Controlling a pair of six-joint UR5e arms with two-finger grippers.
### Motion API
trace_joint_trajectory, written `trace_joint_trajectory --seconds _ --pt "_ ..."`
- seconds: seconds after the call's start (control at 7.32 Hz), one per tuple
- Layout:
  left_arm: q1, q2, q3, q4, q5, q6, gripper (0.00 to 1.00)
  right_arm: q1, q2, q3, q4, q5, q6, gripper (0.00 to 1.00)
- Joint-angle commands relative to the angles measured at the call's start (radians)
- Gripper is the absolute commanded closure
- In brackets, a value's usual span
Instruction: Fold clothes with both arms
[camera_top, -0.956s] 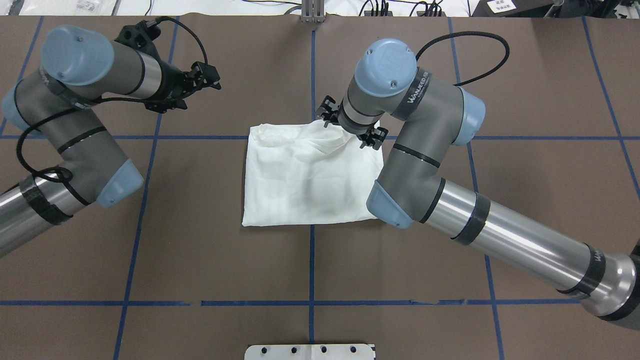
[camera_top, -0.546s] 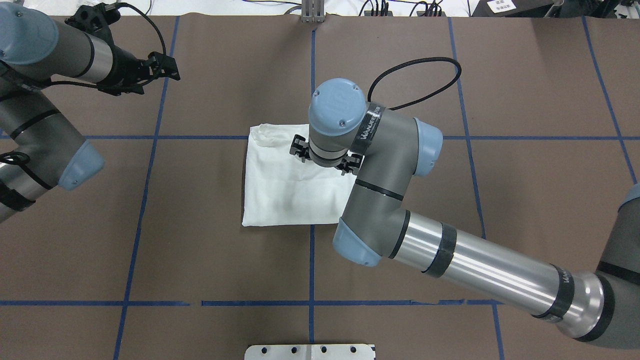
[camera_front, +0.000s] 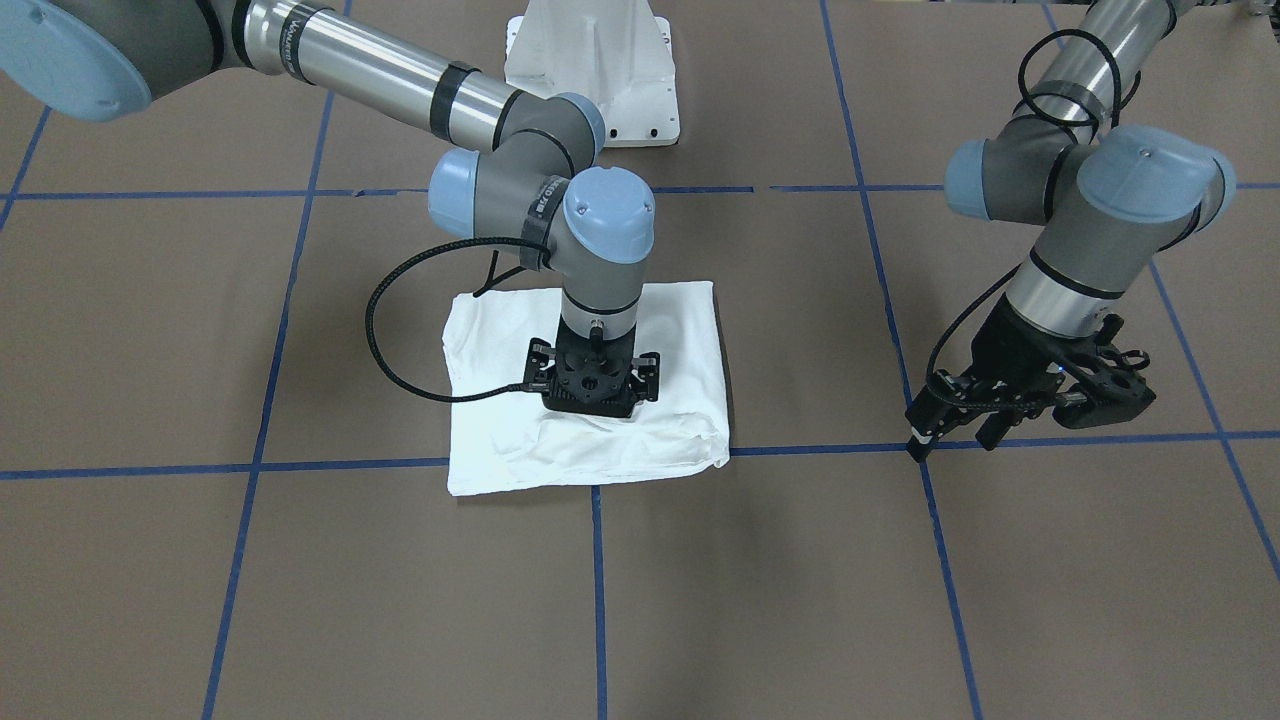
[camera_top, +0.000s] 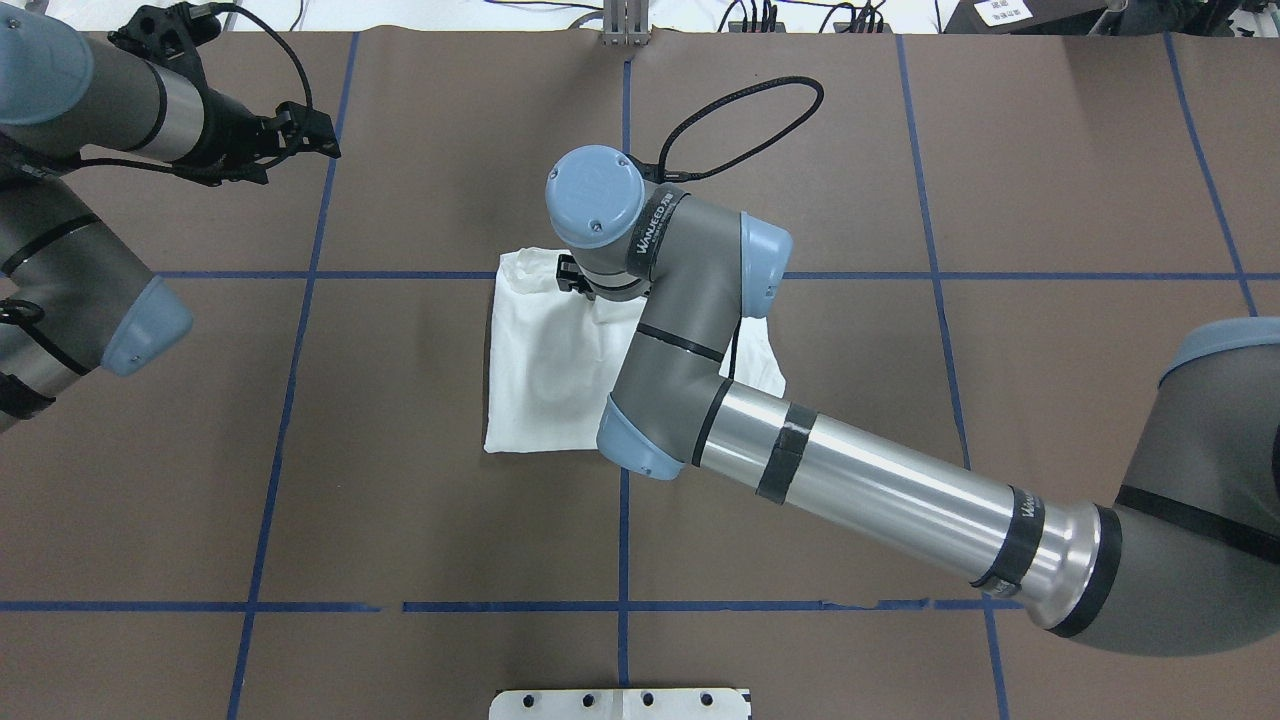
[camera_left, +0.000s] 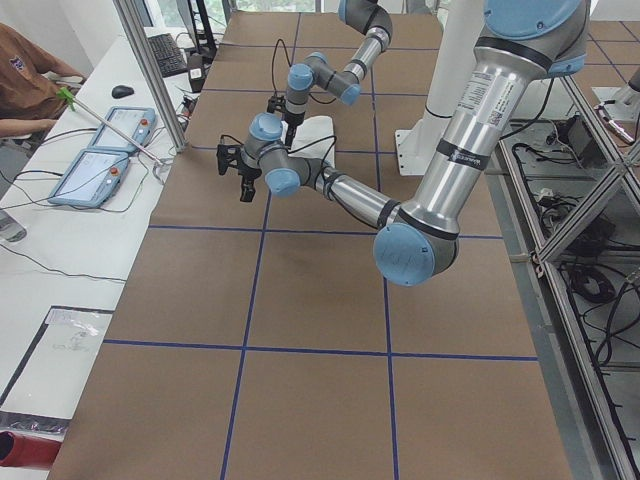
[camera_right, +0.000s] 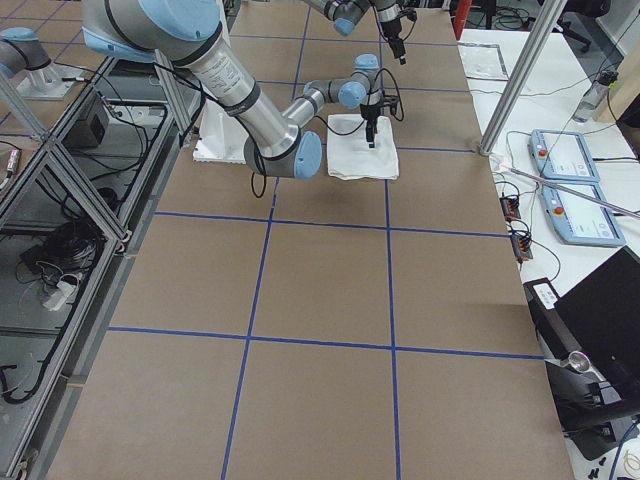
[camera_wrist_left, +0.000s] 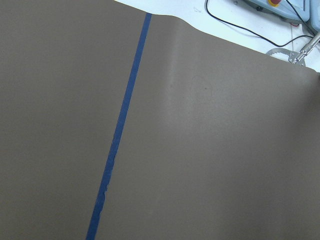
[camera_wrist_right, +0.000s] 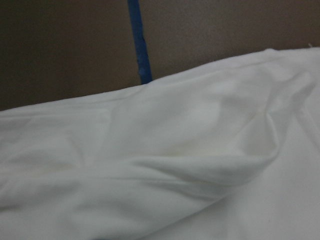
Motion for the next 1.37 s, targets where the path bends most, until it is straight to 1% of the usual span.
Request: trace_joint_trajectory --seconds 0.0,0.14,0.27,0.41,0.55,0.68,0.82,0.96,1.09,1.23 --pt "-0.001 0.002 0.003 -0.003 0.000 0.000 0.01 0.035 0.045 -0.147 0.149 -0.011 -0.034 0.00" --pt "-0.001 0.002 0.004 -0.003 0.000 0.000 0.01 0.050 0.071 -0.179 0.159 -0.019 -0.037 0.00" --pt "-0.002 0.002 0.004 -0.003 0.000 0.000 0.01 0.070 0.082 -0.187 0.159 -0.019 -0.055 0.00" --pt "-0.010 0.000 0.004 -0.001 0.000 0.000 0.01 0.092 0.091 -0.186 0.159 -0.017 -0.073 0.00" --pt "-0.030 0.002 0.004 -0.001 -0.017 0.018 0.01 0.136 0.094 -0.166 0.151 -0.004 -0.134 0.00" --pt "-0.079 0.002 0.004 0.008 -0.070 0.146 0.01 0.220 0.055 -0.113 0.116 0.085 -0.205 0.00" --pt "-0.146 0.002 0.029 0.012 -0.113 0.281 0.01 0.317 -0.034 -0.023 0.092 0.184 -0.327 0.00" --pt "-0.216 0.002 0.059 0.020 -0.126 0.455 0.01 0.438 -0.173 0.074 0.081 0.287 -0.470 0.00" --pt "-0.304 0.000 0.079 0.099 -0.129 0.627 0.00 0.565 -0.309 0.148 0.079 0.399 -0.636 0.00" --pt "-0.377 0.002 0.080 0.155 -0.126 0.820 0.00 0.691 -0.441 0.188 0.082 0.482 -0.814 0.00"
